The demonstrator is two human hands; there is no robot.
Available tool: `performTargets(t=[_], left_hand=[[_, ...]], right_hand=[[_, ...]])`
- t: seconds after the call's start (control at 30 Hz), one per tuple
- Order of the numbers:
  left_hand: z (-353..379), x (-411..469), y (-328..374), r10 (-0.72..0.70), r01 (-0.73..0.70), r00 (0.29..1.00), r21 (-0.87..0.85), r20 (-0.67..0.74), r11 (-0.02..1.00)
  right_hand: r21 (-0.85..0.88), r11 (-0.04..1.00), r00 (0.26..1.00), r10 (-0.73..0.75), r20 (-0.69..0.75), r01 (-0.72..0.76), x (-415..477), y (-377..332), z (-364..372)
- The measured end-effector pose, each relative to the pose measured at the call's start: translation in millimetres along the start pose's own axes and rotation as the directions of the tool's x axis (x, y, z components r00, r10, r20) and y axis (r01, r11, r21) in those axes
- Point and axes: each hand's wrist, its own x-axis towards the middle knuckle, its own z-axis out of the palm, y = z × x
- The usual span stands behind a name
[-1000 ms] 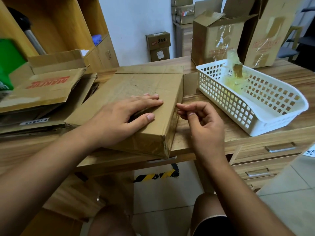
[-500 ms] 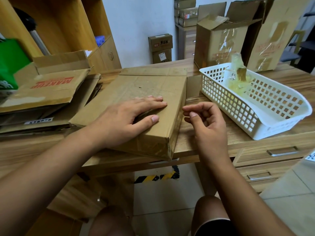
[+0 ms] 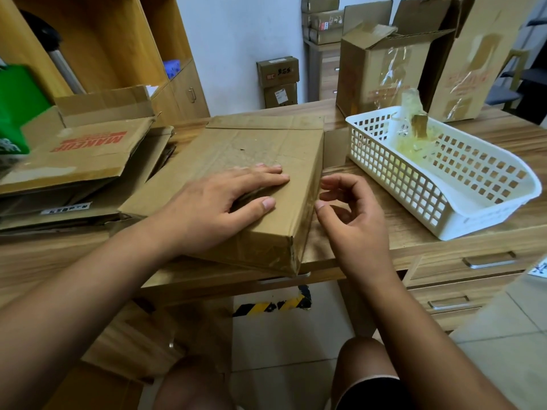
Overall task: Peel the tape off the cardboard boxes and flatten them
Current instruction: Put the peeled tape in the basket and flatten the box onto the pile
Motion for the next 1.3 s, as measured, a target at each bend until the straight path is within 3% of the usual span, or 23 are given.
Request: performTargets(t=[0.1, 0.27, 0.47, 0.73, 1.0, 1.2, 1.3], left_hand=[[-0.4, 0.4, 0.8, -0.009, 0.009, 1.0, 0.009, 0.011, 1.0], [-0.8, 0.4, 1.1, -0.015, 0.015, 1.0, 0.009, 0.007, 1.0], [-1.2, 1.9, 1.2, -0.043, 0.043, 0.999, 0.02, 0.017, 0.999], [-3.0, 4.2, 3.5, -0.063, 0.062, 0.998, 0.026, 0.03, 0.998], [-4.0, 3.2, 3.4, -0.074, 0.073, 0.996, 0.024, 0.045, 0.997], [-6.2, 1.9, 6.5, -0.086, 0.085, 0.995, 0.02, 0.056, 0.996], [-7.0, 2.3, 6.7, -0.087, 0.086, 0.994, 0.024, 0.068, 0.996]], right_hand=[[-0.088, 0.996, 0.999, -0.009, 0.031, 0.011, 0.9, 4.2, 1.6], [-0.219, 0.975, 0.997, -0.056, -0.061, 0.041, -1.2, 4.2, 6.7], [-0.273, 0.962, 1.0, -0.012, -0.012, 0.009, -8.6, 1.8, 5.4], [-0.294, 0.955, 0.996, -0.003, 0.09, 0.029, -48.8, -8.8, -8.1], [-0.146, 0.987, 0.987, 0.081, 0.14, -0.061, -43.5, -18.2, -14.4], [-0.397, 0.918, 0.984, 0.057, 0.167, 0.014, -33.3, -15.5, -14.2], [-0.419, 0.906, 0.989, 0.012, 0.15, 0.053, -34.7, -18.7, -15.1]])
